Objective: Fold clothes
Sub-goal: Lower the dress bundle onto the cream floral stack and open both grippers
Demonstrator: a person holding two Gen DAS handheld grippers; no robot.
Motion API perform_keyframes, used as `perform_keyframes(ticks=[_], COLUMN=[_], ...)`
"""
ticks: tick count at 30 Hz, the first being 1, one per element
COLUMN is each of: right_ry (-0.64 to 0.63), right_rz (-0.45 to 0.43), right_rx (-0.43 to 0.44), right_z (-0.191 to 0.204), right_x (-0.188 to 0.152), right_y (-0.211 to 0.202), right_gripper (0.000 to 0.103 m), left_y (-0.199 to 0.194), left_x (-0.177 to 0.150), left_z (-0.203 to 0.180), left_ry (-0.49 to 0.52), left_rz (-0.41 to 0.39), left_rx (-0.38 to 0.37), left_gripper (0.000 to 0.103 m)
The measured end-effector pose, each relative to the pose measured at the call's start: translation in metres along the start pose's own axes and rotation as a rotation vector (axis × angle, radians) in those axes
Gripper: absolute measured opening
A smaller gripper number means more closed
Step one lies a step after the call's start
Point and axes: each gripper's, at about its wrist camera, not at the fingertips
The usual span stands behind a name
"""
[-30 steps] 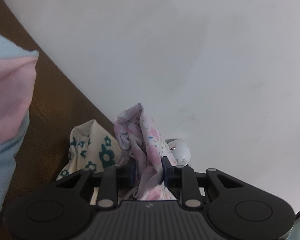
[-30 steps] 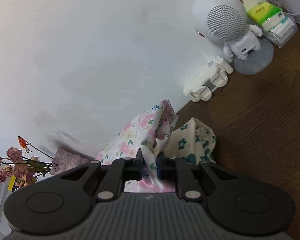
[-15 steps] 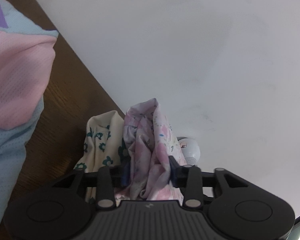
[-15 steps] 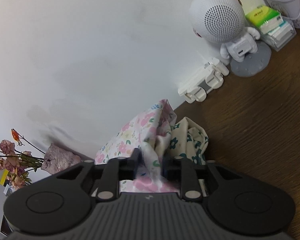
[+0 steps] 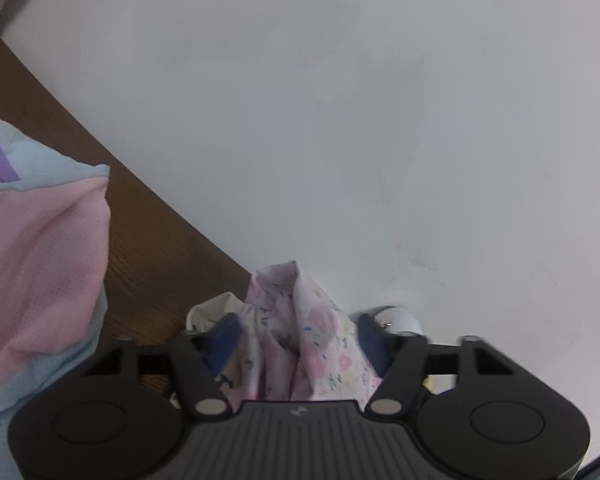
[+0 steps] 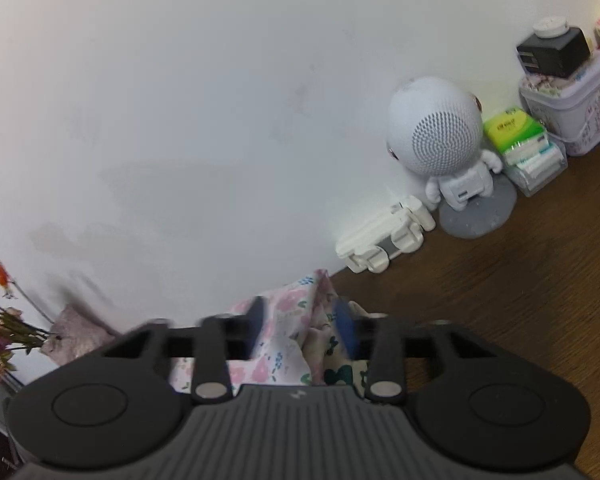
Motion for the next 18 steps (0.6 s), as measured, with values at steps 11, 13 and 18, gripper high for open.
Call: perform_keyframes(ticks=[11, 13, 18], right_ry=[-0.204, -0.280, -0.430], right_rz=[-0.023, -0.038, -0.037], right_rx=[-0.061, -0.080, -0.140], right_z=[0.026, 0.036, 0.055], right_x=[-0.010, -0.014, -0.025], right_y=[-0.004, -0.011, -0.019], right_gripper=[0.042, 0.056, 0.076], left_y=[0.010, 0.000, -0.035], left_x=[-0.013, -0.014, -0.014], left_z=[0.014, 0.011, 0.010], left_ry=[-0.009, 0.057, 0.181], left_rz=[0.022, -0.017, -0.090], left_rx=[-0.011, 0.002, 0.053], left_gripper=[0.067, 0.076, 0.096])
Point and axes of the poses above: each gripper's, at about its wrist camera, not at the fingertips, and y roughly the way its jaws point, z to its left, x to its top, and after that the axes turned 7 degrees about x, right-handed
